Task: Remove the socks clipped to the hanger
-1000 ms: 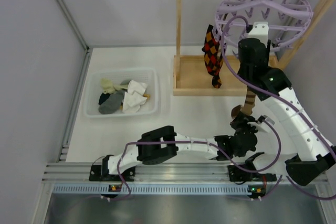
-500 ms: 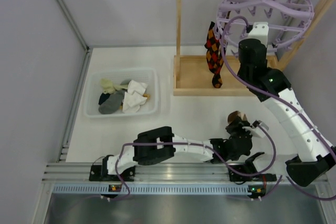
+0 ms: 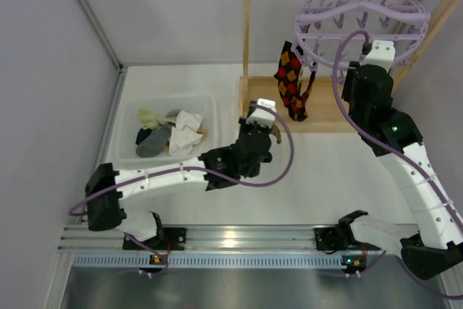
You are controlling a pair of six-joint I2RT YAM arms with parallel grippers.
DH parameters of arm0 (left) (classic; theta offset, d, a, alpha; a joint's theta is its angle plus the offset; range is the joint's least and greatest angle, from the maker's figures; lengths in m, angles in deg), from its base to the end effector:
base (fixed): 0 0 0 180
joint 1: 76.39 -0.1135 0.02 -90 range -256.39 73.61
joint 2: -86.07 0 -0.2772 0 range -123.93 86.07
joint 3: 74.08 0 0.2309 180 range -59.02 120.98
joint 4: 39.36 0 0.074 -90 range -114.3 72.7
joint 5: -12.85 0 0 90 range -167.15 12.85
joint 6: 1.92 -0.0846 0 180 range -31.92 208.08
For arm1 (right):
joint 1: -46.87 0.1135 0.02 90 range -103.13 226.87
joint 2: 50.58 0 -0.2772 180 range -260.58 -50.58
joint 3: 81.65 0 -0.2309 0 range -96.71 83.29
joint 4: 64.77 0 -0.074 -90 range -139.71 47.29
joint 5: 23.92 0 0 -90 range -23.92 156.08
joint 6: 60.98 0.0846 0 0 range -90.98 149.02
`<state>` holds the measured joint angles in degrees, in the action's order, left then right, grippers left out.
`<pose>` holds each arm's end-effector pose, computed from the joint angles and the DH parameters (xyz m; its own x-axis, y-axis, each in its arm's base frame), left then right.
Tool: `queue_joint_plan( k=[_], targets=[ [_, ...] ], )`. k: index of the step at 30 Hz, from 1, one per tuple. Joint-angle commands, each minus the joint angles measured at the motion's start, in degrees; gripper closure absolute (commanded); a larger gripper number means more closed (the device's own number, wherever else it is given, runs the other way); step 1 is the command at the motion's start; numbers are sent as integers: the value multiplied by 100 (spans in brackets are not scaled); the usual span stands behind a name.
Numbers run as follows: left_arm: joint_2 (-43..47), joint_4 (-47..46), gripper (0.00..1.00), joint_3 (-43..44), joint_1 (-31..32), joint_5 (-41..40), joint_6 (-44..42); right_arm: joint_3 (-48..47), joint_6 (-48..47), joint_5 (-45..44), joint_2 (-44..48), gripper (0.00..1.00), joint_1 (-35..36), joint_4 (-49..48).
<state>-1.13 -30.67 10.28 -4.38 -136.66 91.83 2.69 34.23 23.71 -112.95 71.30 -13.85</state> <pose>0.1779 -0.3119 0.3556 -0.0761 0.1269 -0.9890 0.2173 0.9701 0.1078 0.2189 0.0368 0.4445 -0.2493 -0.0395 -0.9676 0.3031 0.9458 -0.1167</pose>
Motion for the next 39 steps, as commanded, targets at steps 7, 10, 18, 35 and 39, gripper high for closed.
queue_joint_plan(
  k=[7, 10, 18, 35, 39],
  targets=[
    [1442, 1891, 100, -593, -1890, 501, 1399, 448, 366, 642, 514, 46, -315, -8],
    [1679, 2226, 100, -610, -2690, 842, 1602, 580, 436, 774, 769, 37, -342, 53],
    [1636, 3080, 100, -523, -4569, 1520, 2199, 879, 490, 836, 1394, 31, -333, 202],
    [1583, 3072, 1, -1006, -5795, 3628, 2595, 1353, 692, 1196, 2519, 27, -342, 651],
    [1636, 2783, 1, -901, -5437, 4394, 2736, 1494, 709, 1196, 2756, 26, -342, 659]
  ],
)
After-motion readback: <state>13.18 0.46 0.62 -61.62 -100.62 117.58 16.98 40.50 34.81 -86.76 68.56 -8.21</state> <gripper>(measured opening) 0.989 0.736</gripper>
